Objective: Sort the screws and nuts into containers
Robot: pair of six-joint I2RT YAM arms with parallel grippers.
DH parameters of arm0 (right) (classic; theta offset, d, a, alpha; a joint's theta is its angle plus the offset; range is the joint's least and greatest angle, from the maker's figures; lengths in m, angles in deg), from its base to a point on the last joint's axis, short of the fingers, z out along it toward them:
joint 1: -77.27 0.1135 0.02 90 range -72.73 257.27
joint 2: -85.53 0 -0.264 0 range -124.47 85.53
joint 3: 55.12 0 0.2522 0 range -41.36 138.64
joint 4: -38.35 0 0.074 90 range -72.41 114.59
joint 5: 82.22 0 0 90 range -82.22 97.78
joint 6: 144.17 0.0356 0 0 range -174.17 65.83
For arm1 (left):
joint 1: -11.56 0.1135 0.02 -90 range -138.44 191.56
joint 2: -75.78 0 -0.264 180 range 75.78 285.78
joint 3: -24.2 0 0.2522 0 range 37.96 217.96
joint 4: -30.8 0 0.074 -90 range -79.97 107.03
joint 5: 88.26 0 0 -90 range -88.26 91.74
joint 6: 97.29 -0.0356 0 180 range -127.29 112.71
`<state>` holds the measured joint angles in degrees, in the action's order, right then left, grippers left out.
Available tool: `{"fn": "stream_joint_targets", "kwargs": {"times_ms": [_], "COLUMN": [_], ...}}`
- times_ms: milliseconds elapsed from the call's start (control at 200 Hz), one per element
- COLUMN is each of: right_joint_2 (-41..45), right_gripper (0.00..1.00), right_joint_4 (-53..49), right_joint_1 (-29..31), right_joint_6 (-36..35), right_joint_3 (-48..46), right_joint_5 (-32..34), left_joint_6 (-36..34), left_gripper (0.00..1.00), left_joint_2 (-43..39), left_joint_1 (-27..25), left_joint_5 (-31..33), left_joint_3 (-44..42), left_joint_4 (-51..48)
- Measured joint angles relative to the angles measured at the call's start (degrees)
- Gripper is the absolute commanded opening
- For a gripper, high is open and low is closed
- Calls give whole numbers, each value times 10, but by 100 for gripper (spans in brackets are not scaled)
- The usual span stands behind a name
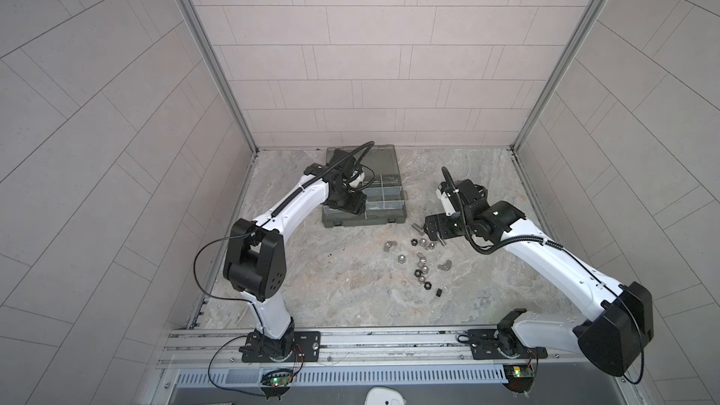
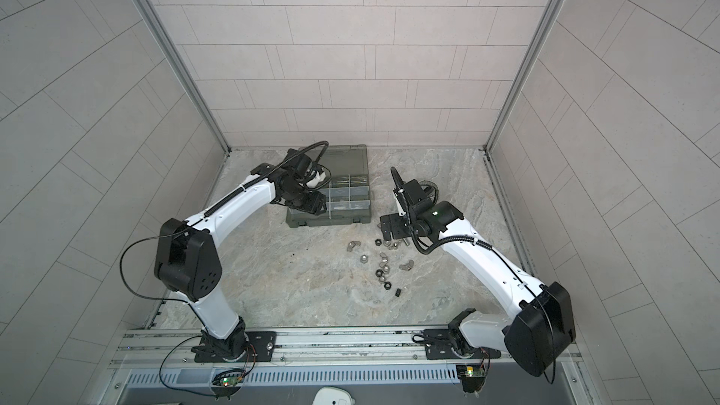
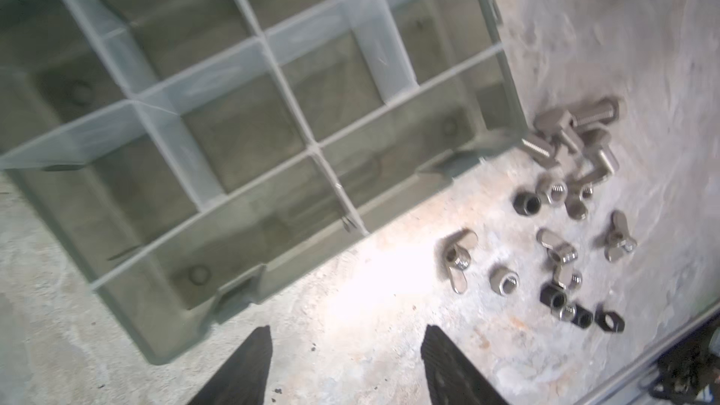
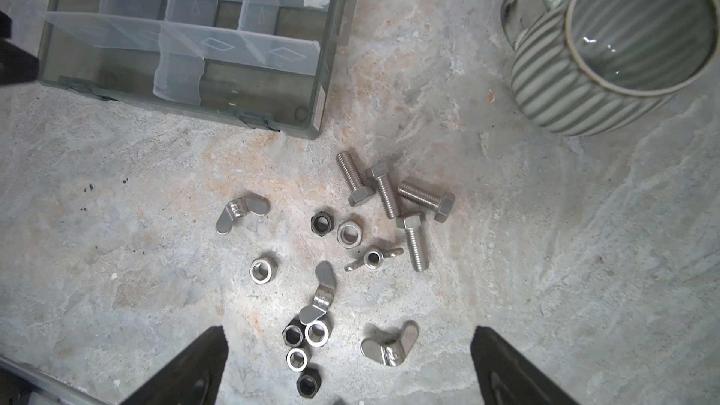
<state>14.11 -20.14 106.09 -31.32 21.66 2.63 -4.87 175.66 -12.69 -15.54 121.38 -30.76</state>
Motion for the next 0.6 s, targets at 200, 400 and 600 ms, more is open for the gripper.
{"fn": "stream_joint_targets", "kwargs": {"times_ms": [200,400,600], "right_joint_2": [31,71,105], "right_gripper": [99,99,99], "right_joint_4": [-37,-42,-59], "right_joint_1": [-6,-14,-19], "right_joint_6": [5,29,50], "right_joint_3": [4,-21,-49], "right_joint_5": [-5,-6,-3], "left_joint_6": [-14,-16,-18], "left_gripper": [68,69,71], "left_joint_2": [0,6,33], "left_joint_1": [-59,-113,-152], "left_joint_5": [-10,-9,-9], "left_joint_3": [-37,-41,-52], "left_joint_4": [5,18,41]}}
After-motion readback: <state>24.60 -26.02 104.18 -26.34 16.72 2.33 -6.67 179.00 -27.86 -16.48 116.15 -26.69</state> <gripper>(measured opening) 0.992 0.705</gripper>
